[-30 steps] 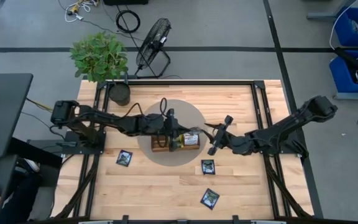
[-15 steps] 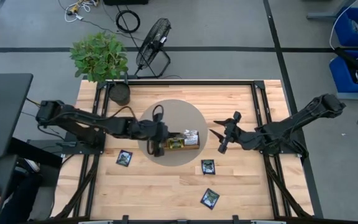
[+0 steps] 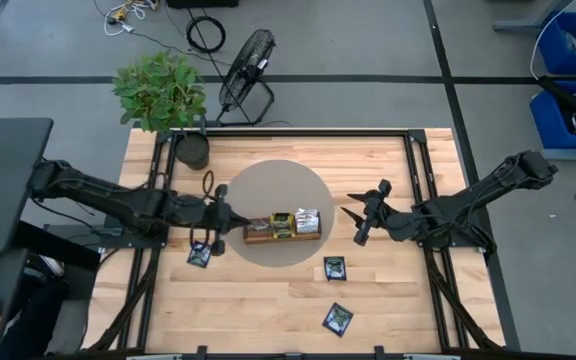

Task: Pick & Place Tea
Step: Put the purple tea bag into the left section of the wooden organizer

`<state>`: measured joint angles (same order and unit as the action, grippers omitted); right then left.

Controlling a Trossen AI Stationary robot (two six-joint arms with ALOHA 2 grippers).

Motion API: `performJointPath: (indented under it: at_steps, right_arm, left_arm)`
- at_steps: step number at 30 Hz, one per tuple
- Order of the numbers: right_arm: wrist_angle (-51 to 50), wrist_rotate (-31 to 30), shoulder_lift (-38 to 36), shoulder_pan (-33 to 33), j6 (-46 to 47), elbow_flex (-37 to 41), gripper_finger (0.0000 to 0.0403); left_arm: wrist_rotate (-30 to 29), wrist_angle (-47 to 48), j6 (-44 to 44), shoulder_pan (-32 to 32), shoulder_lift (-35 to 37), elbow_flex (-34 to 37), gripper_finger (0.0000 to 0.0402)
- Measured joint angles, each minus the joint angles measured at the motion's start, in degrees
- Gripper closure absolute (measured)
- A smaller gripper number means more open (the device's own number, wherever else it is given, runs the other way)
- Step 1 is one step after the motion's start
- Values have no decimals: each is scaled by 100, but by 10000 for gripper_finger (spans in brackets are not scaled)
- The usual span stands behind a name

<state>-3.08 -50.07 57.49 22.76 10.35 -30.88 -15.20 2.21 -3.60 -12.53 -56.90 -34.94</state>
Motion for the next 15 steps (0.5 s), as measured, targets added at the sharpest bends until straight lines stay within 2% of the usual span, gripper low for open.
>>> performJointPath:
  at_steps: [4,15]
  right_arm:
    - [-54,-115,-50,-4,122,57,207]
    - [-161,-344,-57,-80,273,66,207]
  left_arm:
    - [25,74,107,15,243,306,401]
    - [14,239,344,654,-186,474,401]
